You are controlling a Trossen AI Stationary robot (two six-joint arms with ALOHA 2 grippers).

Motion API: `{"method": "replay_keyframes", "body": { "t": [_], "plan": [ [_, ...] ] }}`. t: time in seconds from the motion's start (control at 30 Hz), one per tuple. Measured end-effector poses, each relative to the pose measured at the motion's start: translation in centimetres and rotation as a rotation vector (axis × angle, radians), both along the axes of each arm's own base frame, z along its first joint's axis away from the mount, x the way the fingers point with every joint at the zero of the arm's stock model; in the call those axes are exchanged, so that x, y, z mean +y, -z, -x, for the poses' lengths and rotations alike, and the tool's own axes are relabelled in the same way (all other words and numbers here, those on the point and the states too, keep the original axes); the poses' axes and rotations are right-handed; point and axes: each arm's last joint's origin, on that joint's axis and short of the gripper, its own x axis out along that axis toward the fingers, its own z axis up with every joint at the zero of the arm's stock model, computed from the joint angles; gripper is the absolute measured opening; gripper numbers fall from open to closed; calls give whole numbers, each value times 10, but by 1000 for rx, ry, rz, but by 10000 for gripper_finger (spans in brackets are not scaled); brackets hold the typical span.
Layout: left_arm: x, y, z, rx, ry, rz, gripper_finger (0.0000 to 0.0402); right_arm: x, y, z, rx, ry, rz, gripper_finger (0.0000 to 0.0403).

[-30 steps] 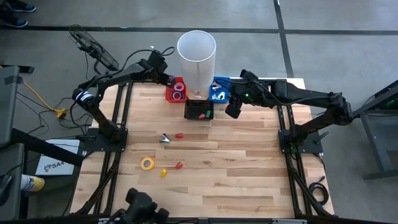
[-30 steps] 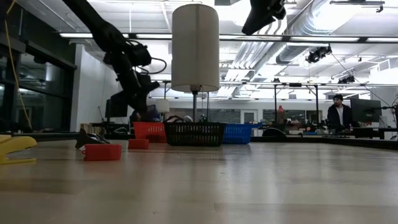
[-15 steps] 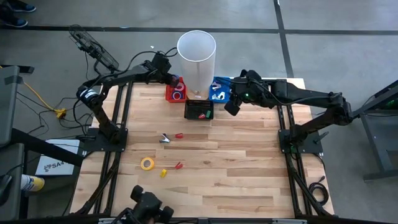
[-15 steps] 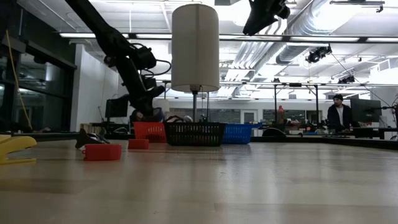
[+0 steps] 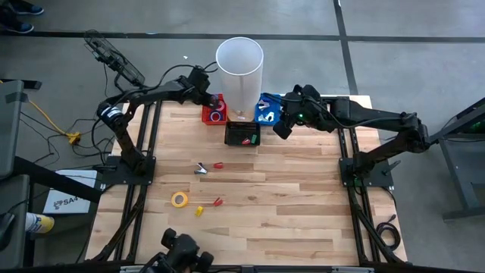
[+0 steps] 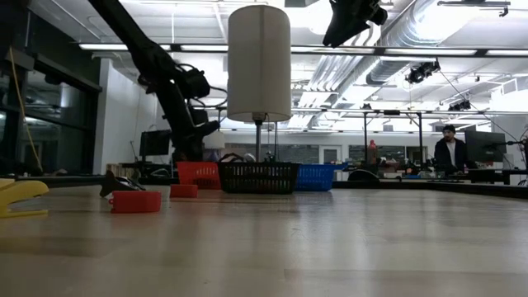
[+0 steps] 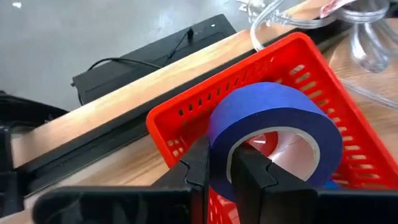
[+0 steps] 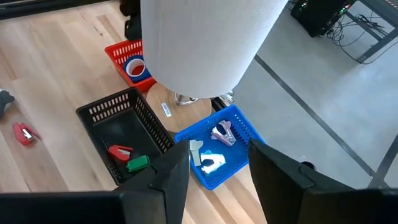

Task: Pick and place Stapler, Stapler remover, tape
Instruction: Put the blue tape into the red bin, then put the black staple remover into the blue bin

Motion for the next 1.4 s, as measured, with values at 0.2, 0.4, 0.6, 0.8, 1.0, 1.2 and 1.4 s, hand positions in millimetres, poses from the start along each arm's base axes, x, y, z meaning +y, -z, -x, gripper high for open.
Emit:
{"method": "replay_keyframes", "body": {
  "t": [0.2, 0.4, 0.6, 0.8, 1.0, 1.2, 1.4],
  "plan": [
    [1, 5, -1, 0, -26, 14, 51, 0, 0, 0, -2, 0, -3, 154],
    [1, 5, -2, -13, -15, 22, 89, 0, 0, 0, -1, -1, -5, 154],
    [1, 5, -2, -21, -7, 29, 108, 0, 0, 0, -1, -2, -6, 154],
    [3, -1, -4, -49, 26, 37, 165, 0, 0, 0, -1, -3, -7, 153],
    [6, -15, -8, -32, 69, 30, 236, 0, 0, 0, -1, -3, -7, 153],
    [9, -35, -10, 6, 106, 17, 248, 1, 1, -1, -5, -28, -31, 154],
    [8, -48, -9, 76, 177, 42, 239, 2, 2, 0, 2, -46, -50, 153]
  ]
}}
